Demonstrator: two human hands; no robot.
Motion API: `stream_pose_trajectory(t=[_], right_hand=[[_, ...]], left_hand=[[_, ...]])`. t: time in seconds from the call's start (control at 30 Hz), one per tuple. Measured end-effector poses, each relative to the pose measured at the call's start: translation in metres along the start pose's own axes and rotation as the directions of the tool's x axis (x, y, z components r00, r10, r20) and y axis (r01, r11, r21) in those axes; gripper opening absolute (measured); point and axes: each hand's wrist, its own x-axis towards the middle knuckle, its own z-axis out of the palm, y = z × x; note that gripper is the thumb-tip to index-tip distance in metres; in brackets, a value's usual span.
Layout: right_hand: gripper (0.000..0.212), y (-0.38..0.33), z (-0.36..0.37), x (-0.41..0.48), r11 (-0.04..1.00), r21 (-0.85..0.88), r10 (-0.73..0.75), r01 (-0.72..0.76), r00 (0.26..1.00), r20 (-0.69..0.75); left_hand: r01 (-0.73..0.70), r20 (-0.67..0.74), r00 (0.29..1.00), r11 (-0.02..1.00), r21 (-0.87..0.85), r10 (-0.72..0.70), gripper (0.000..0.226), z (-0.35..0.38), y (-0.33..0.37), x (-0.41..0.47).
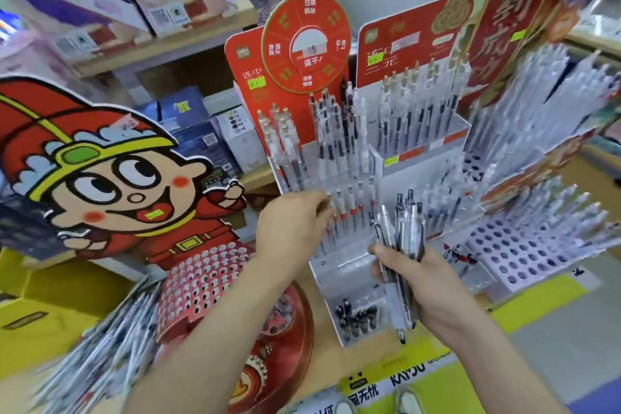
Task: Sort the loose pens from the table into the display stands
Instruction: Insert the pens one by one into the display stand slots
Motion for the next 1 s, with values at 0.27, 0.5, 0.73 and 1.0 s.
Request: stream_pose_trajectory(t=[0.27, 0.5, 0.73, 1.0], right_hand=[[0.047, -0.014, -0.014, 0.012, 0.996, 0.059, 0.06, -0.072, 0.98, 0.19], [0.048, -0.018, -0.022, 0.013, 0.987, 0.085, 0.101, -0.135, 0.941, 0.323], [0.05, -0.018, -0.029, 0.014, 0.99, -0.006, 0.133, -0.143, 0.899, 0.417], [0.053, -0.02, -0.043, 0.019, 0.972, -0.225, 0.157, -0.061, 0.887, 0.435]], left_hand=[[0.046, 0.075, 0.995, 0.977, 0.209, -0.062, 0.01, -0.001, 0.008, 0.004], [-0.068, 0.012, 0.998, 0.971, 0.23, 0.067, 0.013, 0.008, 0.006, 0.0], [0.401, 0.215, 0.915, 0.727, -0.557, -0.341, 0.019, -0.022, 0.054, -0.014], [0.468, 0.154, 0.787, 0.417, -0.779, -0.597, 0.007, -0.04, 0.054, -0.008]])
